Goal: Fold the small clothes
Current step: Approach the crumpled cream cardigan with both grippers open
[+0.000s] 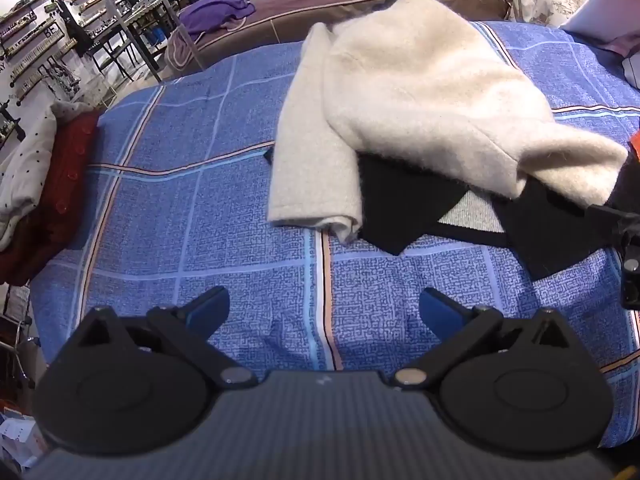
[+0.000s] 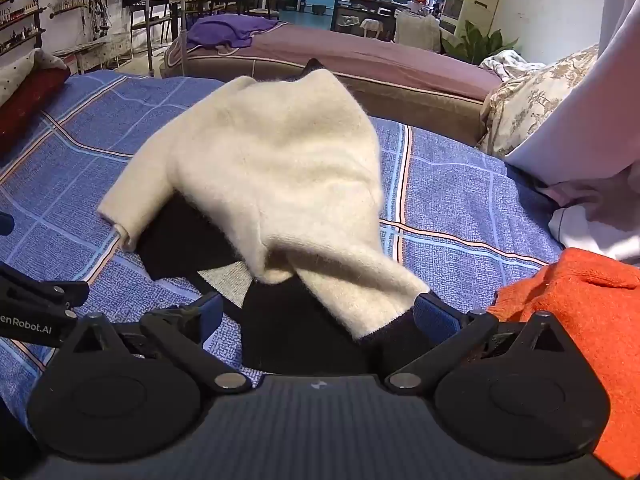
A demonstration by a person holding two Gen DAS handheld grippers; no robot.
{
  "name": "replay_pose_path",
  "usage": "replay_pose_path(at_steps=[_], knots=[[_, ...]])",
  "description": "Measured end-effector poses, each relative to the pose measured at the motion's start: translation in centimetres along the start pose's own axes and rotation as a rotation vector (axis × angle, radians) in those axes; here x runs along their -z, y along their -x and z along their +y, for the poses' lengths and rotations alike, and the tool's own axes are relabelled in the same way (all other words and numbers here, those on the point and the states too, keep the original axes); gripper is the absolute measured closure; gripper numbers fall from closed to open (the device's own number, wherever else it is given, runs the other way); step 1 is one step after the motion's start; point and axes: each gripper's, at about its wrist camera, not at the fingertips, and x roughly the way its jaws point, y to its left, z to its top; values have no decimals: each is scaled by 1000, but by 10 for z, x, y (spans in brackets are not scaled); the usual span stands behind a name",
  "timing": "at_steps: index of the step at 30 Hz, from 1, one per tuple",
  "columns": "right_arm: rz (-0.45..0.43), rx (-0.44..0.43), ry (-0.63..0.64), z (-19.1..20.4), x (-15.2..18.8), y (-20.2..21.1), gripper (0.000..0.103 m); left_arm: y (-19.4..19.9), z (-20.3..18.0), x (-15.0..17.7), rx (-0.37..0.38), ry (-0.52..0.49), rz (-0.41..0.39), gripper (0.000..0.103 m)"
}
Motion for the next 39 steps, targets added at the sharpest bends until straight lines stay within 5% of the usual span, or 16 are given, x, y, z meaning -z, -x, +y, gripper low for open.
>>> replay_pose_path(at_steps=[39], knots=[[19, 3, 21, 7, 4, -6, 0, -3, 0, 1, 7, -8, 15, 0]])
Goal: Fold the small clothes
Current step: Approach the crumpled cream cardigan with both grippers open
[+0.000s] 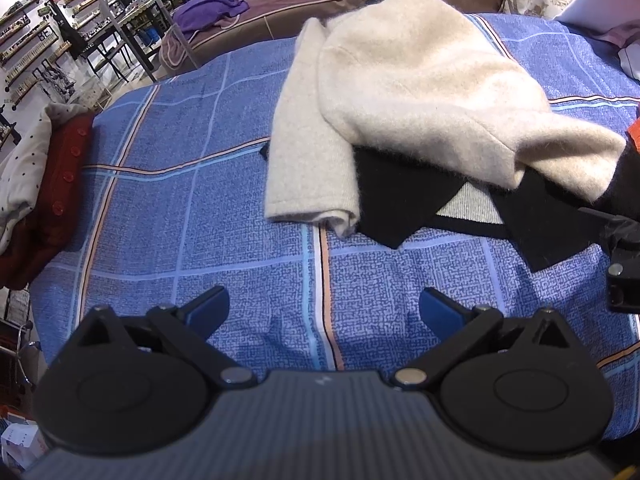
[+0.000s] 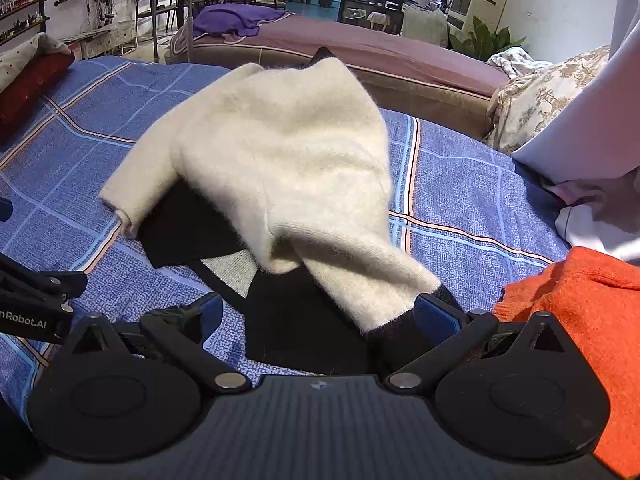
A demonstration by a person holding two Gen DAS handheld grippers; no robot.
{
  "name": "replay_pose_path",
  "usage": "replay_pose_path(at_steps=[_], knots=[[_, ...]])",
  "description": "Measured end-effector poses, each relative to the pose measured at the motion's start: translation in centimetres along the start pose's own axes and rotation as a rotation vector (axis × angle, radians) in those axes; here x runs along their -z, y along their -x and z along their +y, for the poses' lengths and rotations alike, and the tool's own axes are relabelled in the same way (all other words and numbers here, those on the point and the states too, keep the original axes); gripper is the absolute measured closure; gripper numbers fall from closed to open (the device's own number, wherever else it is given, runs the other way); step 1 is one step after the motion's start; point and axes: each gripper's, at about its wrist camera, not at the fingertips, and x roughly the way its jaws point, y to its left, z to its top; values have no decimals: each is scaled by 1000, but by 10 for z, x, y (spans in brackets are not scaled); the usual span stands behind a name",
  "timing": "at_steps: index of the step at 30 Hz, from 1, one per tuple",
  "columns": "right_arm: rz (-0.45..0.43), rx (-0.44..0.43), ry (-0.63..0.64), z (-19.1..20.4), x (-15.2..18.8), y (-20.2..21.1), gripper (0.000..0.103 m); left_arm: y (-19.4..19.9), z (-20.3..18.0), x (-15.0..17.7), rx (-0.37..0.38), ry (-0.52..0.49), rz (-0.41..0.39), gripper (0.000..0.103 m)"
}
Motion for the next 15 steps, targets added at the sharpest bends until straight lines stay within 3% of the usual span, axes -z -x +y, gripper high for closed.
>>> replay_pose_path(at_steps=[15], knots=[[6, -1, -4, 1, 3, -2, 0, -2, -1, 1, 0, -2, 4, 0]])
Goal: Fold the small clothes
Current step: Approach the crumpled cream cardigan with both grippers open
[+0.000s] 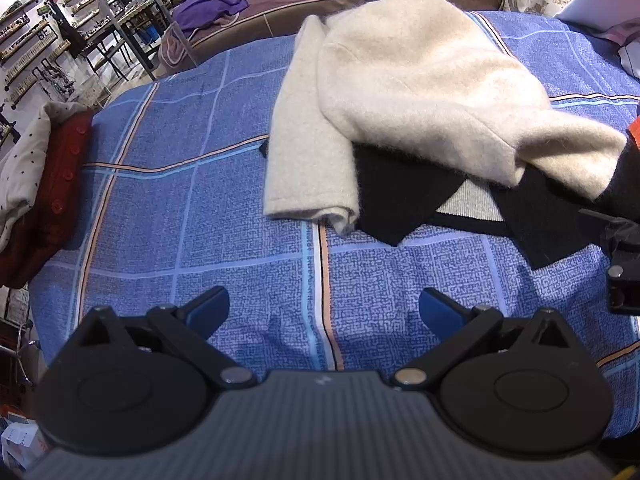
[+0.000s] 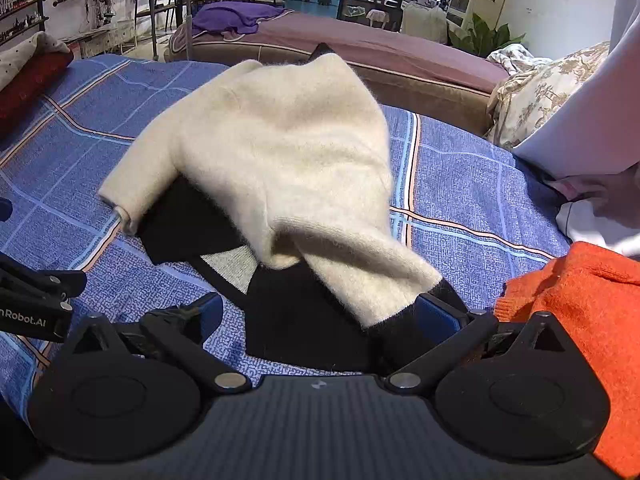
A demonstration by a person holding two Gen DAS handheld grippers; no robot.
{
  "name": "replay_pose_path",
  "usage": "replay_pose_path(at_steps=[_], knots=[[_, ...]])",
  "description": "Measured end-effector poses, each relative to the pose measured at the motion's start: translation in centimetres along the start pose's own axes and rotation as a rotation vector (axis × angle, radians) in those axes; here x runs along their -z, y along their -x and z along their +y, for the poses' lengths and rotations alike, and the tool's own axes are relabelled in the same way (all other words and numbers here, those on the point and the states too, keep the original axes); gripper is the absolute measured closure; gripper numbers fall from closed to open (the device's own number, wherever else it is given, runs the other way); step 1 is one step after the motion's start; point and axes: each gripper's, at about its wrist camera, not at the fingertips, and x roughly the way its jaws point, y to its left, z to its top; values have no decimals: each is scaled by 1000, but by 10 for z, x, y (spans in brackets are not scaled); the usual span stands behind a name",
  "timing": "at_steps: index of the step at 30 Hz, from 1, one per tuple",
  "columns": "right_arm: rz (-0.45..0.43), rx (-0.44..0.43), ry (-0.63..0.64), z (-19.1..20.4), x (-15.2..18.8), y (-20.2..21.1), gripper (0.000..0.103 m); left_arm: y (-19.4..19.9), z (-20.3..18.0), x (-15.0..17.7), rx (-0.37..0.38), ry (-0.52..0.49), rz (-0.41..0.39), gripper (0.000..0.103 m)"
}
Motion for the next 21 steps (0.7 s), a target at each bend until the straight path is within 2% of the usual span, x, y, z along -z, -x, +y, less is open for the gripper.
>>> replay_pose_path(at_steps=[21], knots=[[12, -9, 7, 2, 2, -4, 0, -4, -3, 3, 7, -11, 17, 0]])
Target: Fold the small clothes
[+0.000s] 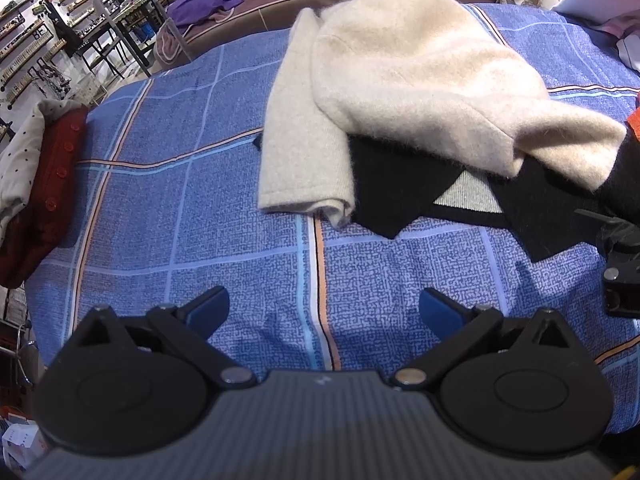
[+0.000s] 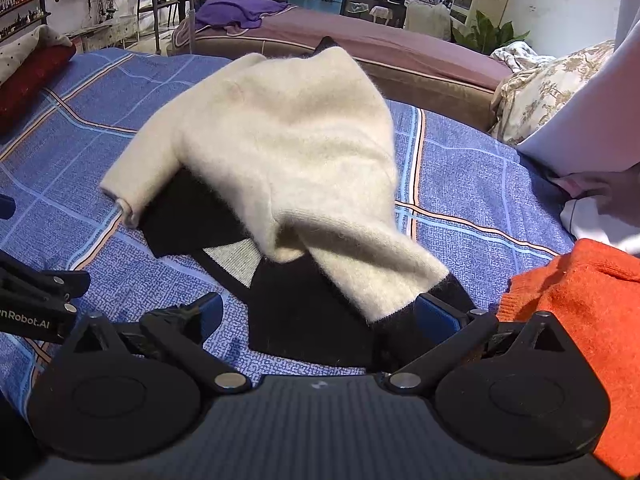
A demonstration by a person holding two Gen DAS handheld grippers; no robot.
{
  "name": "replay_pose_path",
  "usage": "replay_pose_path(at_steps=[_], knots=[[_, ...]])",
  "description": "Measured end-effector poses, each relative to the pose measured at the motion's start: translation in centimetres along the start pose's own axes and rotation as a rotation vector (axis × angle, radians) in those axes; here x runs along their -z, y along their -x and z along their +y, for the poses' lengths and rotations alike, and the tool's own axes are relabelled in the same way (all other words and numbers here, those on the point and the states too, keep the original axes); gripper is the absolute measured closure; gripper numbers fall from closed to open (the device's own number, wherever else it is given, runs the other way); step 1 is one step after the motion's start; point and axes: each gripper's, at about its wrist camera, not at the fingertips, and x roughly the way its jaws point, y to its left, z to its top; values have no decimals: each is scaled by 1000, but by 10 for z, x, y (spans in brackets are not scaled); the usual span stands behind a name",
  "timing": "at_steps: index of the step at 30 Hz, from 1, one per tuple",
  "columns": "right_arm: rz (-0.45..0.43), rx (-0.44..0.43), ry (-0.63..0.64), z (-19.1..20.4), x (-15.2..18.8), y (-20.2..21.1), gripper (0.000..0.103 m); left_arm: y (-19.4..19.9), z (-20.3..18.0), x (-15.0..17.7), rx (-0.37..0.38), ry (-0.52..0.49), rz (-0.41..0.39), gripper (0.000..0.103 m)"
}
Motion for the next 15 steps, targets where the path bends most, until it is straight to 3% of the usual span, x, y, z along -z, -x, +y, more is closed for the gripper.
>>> replay_pose_path(at_steps=[11, 15], knots=[[-3, -8, 10, 2, 3, -1, 0, -5, 0, 0, 6, -2, 12, 0], [-67, -15, 40, 4, 7, 4, 0, -13, 4, 4, 27, 14, 15, 0]])
